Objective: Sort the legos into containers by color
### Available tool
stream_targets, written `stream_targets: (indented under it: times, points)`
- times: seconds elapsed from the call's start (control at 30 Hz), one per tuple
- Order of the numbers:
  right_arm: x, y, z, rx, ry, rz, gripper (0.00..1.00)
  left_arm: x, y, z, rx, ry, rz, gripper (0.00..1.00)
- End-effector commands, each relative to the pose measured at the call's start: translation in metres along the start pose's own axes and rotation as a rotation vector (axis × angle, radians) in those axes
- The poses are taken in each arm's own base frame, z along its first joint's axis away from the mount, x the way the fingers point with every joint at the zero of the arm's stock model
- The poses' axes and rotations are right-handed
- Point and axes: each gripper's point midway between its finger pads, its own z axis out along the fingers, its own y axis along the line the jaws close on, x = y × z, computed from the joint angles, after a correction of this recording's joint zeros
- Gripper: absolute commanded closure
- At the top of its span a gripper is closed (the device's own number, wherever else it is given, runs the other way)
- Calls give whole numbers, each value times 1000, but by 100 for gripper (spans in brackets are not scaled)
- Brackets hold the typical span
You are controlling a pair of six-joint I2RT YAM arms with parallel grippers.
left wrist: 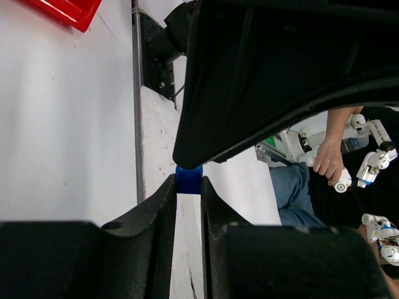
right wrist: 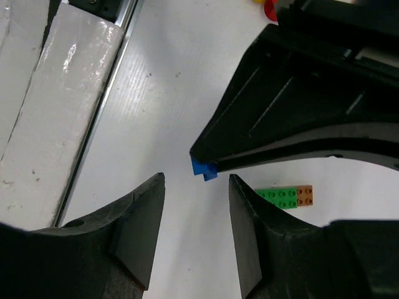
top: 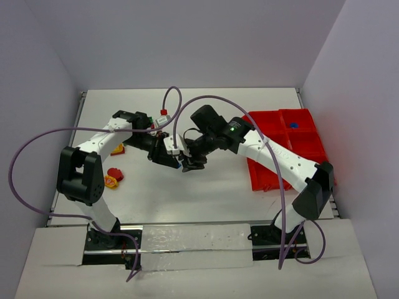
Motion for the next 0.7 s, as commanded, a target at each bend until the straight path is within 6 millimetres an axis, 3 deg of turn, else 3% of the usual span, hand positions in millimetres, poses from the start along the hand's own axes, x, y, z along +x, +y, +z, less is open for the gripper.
stream_targets:
  times: [0.0,0.27,0.43,0.53,0.6,0.63,0.67]
  points:
    - [-9,-2,5,7,-12,-33,47,-34,-39,3,156,-169,64,100]
    - [-12,-3,12,6,-12,-28,54,-35,-41,2,161,-173,58,100]
    - [-10,-8,15,22,-9,-11,66,-34,-45,4,167,-169,64,100]
    - [-11,-9,16,26,-13,-9,78,-33,-47,4,171,-165,64,100]
    - [-12,-10,15,36,-14,-4,97,-33,-47,4,171,-164,65,98]
    - [-11,-11,15,39,-11,-3,100,-33,-47,4,169,-163,67,95]
    - [-11,-11,14,43,-9,-6,100,-33,-48,4,169,-164,71,83]
